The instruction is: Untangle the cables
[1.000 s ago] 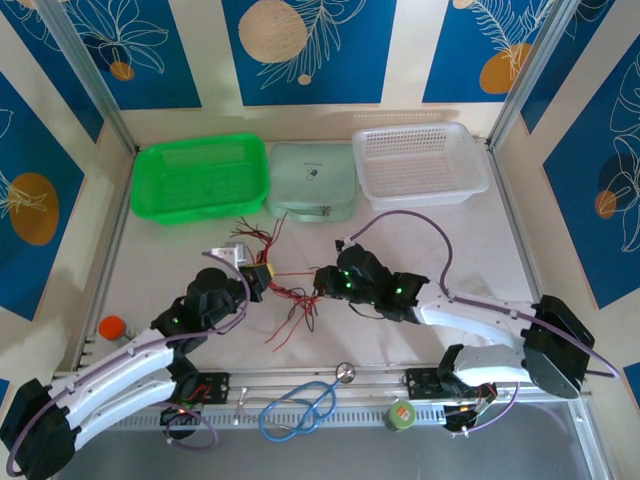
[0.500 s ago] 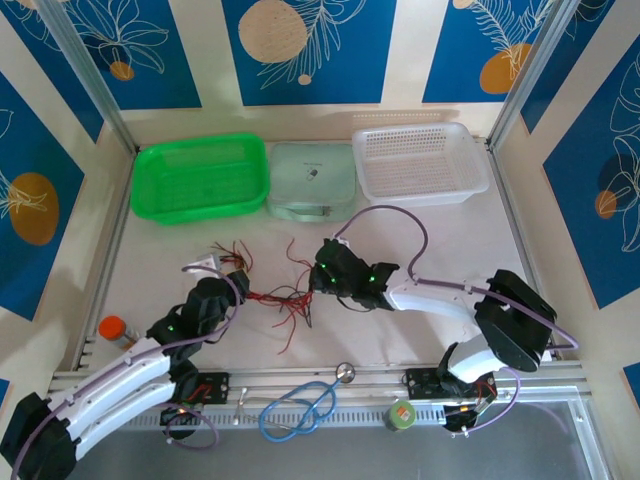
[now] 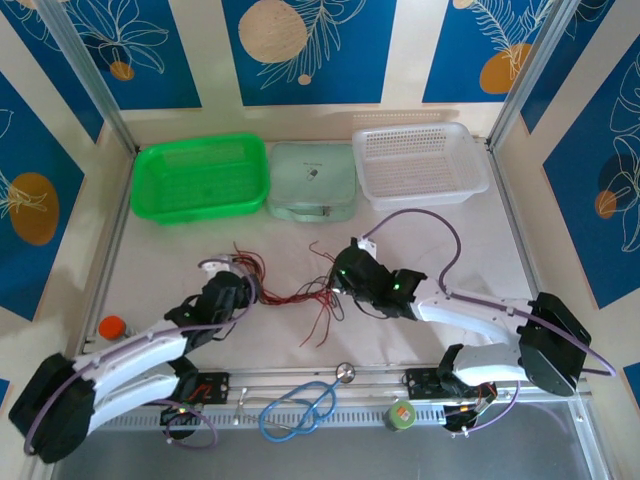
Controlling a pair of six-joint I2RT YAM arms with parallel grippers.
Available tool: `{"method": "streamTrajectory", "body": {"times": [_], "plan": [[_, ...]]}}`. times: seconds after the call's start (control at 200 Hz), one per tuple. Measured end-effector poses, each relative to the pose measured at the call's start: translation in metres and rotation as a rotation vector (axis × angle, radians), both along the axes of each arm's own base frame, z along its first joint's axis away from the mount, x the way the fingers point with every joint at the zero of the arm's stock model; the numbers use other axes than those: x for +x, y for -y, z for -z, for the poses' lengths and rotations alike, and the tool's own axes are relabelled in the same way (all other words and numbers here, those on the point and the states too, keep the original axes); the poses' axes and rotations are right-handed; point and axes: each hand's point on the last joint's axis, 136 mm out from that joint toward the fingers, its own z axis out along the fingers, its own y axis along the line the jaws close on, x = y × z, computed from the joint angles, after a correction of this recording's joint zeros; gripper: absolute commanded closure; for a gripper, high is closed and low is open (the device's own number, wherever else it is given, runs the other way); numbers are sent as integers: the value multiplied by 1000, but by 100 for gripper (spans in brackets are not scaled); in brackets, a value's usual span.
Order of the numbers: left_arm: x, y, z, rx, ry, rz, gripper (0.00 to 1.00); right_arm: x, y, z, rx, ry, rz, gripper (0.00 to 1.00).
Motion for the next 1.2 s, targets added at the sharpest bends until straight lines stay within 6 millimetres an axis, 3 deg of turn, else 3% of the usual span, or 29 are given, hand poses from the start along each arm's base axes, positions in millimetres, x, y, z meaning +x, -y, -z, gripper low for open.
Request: {"method": "streamTrajectory", "body": {"times": [0.17,0.34,0.465,0.55,0.685,0.79,0.875,0.96,1.055,1.126,1.196], "plan": [[11,24,34,36,-122,57,26,-5,22,22,-30,-51,74,100],[18,22,38,87,-146,41,28,-5,38,16,3,-48,140,100],[22,23,36,111,-165,37,42,-8,56,18,24,-68,208,100],[28,25,38,132,-172,40,54,-11,71,27,37,-100,254,93],[38,23,41,161,-182,27,83,-17,95,37,29,-173,280,69],[42,23,40,155,-180,23,100,-24,115,27,23,-200,260,49],[46,27,38,149,-172,35,100,-32,124,7,31,-204,215,40],[47,29,36,143,-179,50,100,-38,123,-21,59,-186,143,35],[47,36,32,134,-192,86,100,-44,108,-48,93,-182,31,32],[48,41,23,126,-191,110,100,-50,90,-54,94,-206,-55,30],[51,45,8,119,-170,128,100,-59,66,-49,63,-259,-150,29]]}}
